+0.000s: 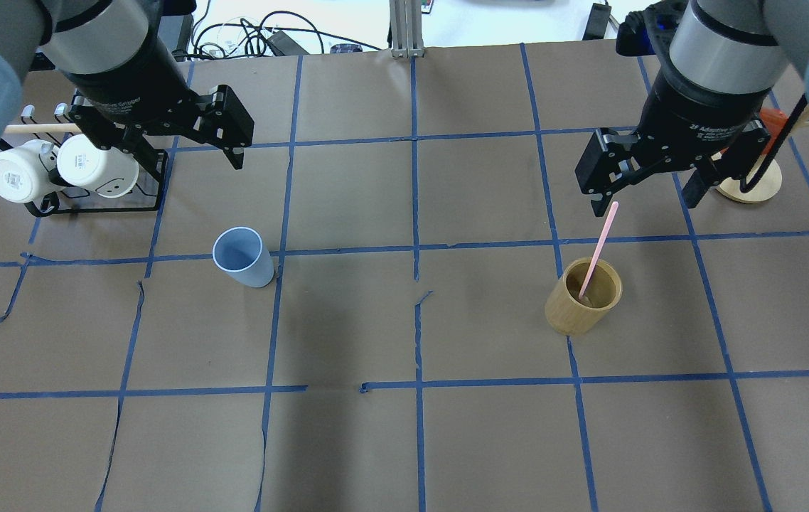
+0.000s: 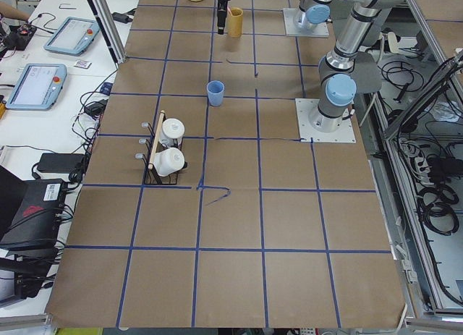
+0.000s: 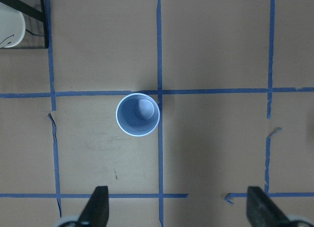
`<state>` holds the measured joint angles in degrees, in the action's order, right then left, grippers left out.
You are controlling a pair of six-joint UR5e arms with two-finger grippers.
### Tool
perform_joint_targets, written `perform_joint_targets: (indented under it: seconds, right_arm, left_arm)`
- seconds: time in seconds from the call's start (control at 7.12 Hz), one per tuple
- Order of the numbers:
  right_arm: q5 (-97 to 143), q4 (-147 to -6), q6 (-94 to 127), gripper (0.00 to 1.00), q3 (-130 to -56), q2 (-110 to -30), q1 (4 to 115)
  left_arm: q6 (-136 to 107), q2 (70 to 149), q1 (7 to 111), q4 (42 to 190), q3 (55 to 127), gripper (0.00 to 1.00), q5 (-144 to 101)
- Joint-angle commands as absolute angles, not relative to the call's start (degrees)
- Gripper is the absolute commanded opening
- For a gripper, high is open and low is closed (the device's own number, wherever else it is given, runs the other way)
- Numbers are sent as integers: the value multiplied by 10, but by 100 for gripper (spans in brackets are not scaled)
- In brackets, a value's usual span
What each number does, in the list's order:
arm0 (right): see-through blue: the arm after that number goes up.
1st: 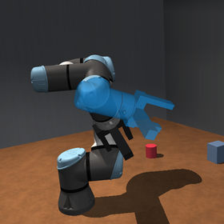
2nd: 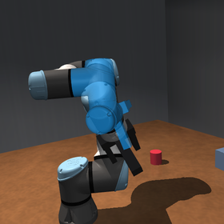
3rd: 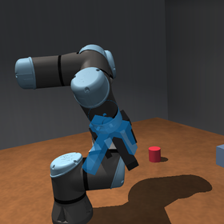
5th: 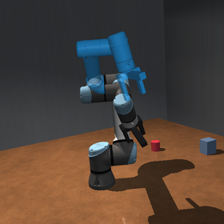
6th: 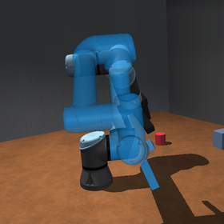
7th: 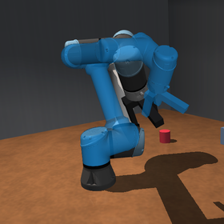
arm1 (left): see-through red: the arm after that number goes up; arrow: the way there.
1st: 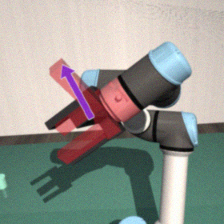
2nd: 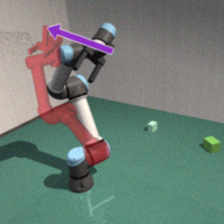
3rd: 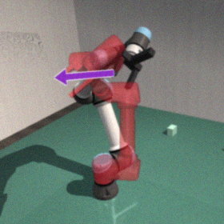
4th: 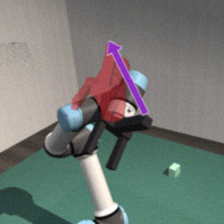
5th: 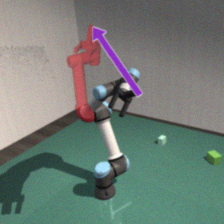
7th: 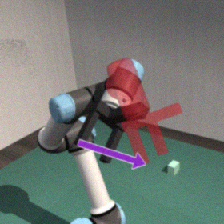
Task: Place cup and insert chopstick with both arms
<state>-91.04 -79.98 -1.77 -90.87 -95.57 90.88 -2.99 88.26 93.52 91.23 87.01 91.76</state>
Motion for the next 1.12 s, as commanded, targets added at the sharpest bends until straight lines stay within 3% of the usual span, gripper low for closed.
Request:
perform_joint_targets:
  seconds: [0.0, 0.98]
  right_arm:
    - [-911, -799, -18, 100, -907, -956, 909]
    - [-909, -836, -17, 100, -911, -941, 908]
  left_arm:
    - [-30, 882, 935, 912, 870, 100, 918]
    - [-26, 883, 933, 904, 895, 100, 911]
